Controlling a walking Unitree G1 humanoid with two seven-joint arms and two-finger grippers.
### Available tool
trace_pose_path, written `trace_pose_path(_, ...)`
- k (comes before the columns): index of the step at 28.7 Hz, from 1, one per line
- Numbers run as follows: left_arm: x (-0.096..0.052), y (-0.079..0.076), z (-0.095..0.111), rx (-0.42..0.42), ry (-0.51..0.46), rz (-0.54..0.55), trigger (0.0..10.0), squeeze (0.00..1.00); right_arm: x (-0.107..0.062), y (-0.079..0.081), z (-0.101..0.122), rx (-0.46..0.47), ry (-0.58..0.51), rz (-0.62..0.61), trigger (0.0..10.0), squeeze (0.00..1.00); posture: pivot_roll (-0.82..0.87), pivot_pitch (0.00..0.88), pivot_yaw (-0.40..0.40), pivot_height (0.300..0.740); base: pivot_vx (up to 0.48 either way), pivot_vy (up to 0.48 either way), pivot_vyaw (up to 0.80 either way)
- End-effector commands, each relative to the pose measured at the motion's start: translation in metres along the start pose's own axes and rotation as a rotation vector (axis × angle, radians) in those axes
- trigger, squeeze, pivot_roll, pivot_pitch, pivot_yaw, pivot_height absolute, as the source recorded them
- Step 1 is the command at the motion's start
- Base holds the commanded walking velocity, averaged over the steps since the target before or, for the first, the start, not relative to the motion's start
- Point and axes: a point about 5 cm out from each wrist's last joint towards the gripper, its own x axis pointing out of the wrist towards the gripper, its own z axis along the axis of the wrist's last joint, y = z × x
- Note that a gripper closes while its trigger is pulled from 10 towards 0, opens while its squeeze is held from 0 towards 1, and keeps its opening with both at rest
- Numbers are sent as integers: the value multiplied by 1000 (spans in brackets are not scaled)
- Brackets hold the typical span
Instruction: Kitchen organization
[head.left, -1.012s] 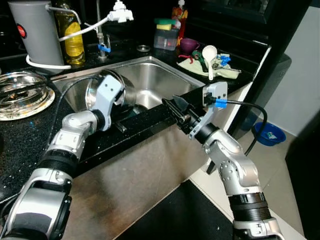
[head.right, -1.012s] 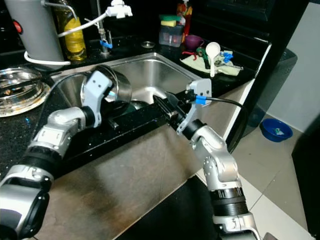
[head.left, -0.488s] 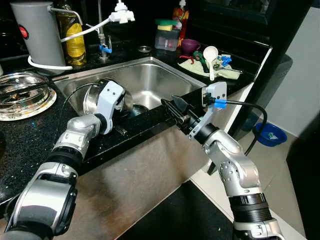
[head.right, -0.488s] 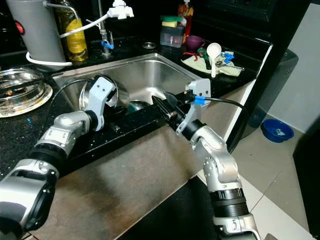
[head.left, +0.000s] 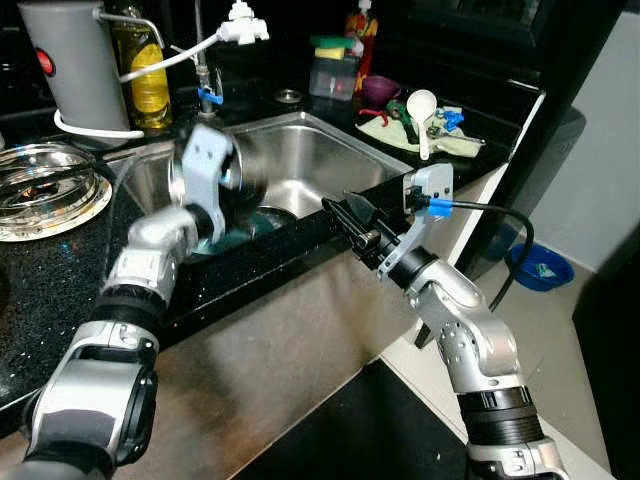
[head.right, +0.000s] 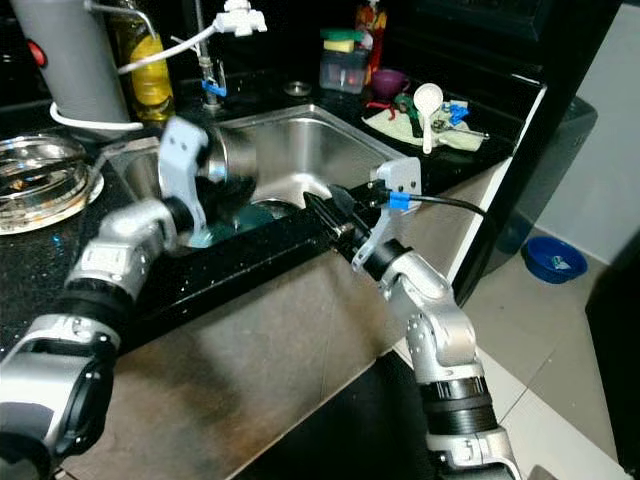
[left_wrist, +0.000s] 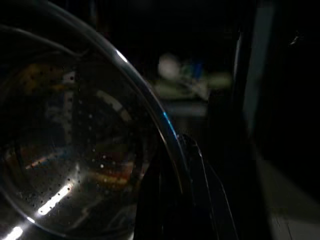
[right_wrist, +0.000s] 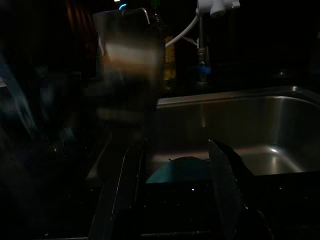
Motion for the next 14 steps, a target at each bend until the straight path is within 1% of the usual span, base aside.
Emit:
trace_pose_path(1,3,-5,14,-7,-70,-18,10000,0,-1,-2,1,-3,-7,-12,10000,0,32,0,-52,740,0,0,0)
trace_pose_path(3,3,-18,31,-25,-168,-57,10000,0,-1,-2,1,1,-11,-17,10000,0,36,0,-52,740,0,0,0)
trace_pose_path(4,1,-24,36,-39,-201,-70,10000,0,-1,-2,1,1,-12,-18,10000,0,37,0,-52,740,0,0,0)
trace_pose_path(5,1,-24,36,-39,-201,-70,10000,0,-1,-2,1,1,-12,-18,10000,0,37,0,-52,740,0,0,0)
trace_pose_path(7,-3,-35,40,-64,-242,-82,10000,0,1,-2,1,2,-17,-20,10000,0,42,0,-55,740,0,0,0)
trace_pose_path(8,-3,-35,40,-64,-242,-82,10000,0,1,-2,1,2,-17,-20,10000,0,42,0,-55,740,0,0,0)
trace_pose_path(9,-5,-39,39,-72,-247,-81,10000,0,1,-2,1,2,-18,-21,10000,0,42,0,-55,740,0,0,0)
trace_pose_path(11,-5,-39,39,-72,-247,-81,10000,0,1,-2,1,2,-18,-21,10000,0,42,0,-55,740,0,0,0)
trace_pose_path(12,-8,-43,35,-92,-241,-80,10000,0,1,-2,1,2,-22,-24,10000,0,50,0,-57,740,251,0,0)
trace_pose_path(13,-8,-43,35,-92,-241,-80,10000,0,1,-2,1,2,-22,-24,10000,0,50,0,-57,740,251,0,0)
trace_pose_path(14,-11,-49,29,-111,-229,-85,10000,0,2,-3,2,7,-31,-32,10000,0,54,0,-57,740,266,0,0)
